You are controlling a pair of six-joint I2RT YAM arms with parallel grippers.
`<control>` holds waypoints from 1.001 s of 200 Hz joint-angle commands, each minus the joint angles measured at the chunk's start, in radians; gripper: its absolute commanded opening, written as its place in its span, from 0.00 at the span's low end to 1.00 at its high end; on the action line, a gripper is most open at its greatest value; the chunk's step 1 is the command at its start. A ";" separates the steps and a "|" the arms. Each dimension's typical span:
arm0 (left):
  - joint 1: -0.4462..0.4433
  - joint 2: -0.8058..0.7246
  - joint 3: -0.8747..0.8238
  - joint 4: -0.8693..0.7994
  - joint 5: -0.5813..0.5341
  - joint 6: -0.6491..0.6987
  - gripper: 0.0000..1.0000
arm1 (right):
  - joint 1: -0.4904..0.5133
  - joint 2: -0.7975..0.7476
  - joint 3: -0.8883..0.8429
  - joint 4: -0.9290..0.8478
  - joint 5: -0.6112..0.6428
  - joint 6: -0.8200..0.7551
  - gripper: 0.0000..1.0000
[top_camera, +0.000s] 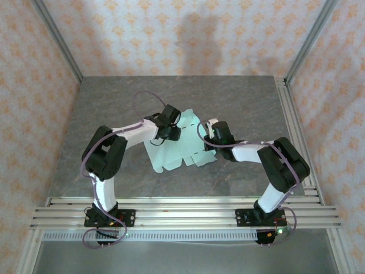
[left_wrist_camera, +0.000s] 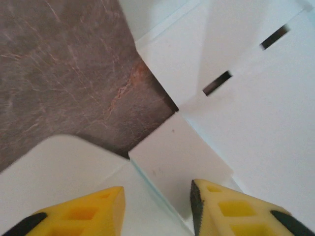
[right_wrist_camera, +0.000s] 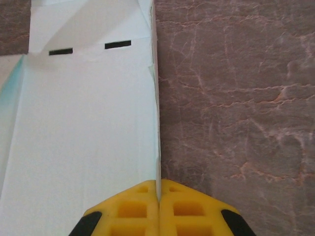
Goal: Fold the paper box
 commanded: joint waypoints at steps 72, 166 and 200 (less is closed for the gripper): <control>0.023 0.015 0.322 -0.128 0.156 -0.147 0.72 | 0.123 -0.024 0.025 0.031 0.263 -0.182 0.00; 0.015 0.349 0.777 -0.405 0.238 -0.073 0.76 | 0.159 -0.008 0.033 0.031 0.282 -0.219 0.00; 0.016 0.421 0.846 -0.428 0.259 -0.059 0.76 | 0.163 -0.005 0.033 0.029 0.271 -0.228 0.00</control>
